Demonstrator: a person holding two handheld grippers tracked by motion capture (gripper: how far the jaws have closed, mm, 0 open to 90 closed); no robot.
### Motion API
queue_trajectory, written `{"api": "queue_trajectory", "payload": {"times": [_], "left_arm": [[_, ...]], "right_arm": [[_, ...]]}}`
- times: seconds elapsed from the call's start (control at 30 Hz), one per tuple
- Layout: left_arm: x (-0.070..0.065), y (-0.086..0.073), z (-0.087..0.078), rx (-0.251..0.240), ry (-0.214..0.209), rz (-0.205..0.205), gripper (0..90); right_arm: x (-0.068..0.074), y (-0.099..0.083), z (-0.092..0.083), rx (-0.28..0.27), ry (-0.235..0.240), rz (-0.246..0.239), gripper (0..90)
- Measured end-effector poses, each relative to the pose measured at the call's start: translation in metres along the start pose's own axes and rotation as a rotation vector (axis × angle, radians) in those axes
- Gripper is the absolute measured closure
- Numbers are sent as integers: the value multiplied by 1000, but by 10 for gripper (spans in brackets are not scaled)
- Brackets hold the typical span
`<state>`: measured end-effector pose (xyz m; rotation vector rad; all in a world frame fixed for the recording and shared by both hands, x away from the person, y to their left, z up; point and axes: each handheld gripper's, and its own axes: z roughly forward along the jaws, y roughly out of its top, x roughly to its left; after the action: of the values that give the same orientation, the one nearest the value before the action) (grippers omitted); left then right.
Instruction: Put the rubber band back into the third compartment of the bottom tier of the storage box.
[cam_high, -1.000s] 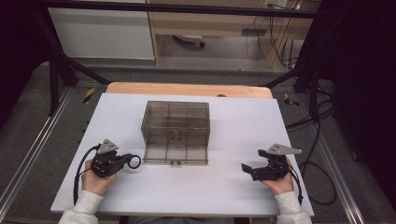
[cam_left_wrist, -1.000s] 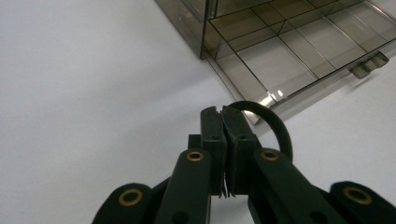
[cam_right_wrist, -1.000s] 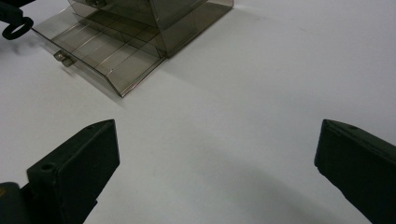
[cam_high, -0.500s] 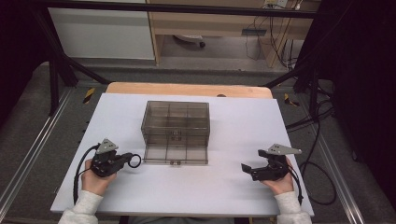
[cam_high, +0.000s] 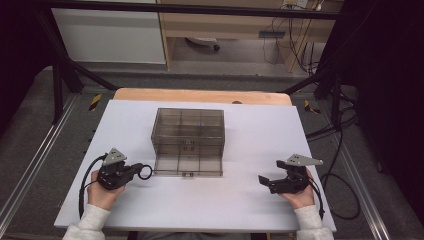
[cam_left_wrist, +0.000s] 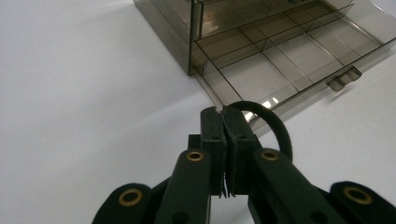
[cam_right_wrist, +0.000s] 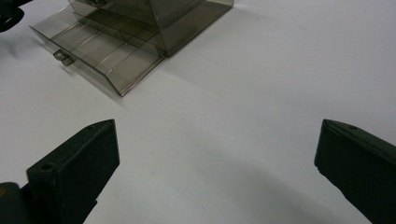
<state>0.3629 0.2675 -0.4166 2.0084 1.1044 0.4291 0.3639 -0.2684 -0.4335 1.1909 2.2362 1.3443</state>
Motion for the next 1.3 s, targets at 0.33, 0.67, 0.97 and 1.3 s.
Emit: {"api": "queue_trajectory", "payload": {"times": [0.33, 0.67, 0.97, 1.3], "left_arm": [[-4, 3, -2, -6, -7, 3, 880], [-9, 5, -3, -14, -10, 19, 880], [-15, 8, -3, -22, -26, 27, 880], [-21, 10, -2, -21, -34, 41, 880]], "right_arm": [[0, 0, 0, -1, -2, 3, 6], [0, 0, 0, -1, -2, 2, 6], [0, 0, 0, -1, -2, 3, 6], [0, 0, 0, -1, -3, 1, 6]]}}
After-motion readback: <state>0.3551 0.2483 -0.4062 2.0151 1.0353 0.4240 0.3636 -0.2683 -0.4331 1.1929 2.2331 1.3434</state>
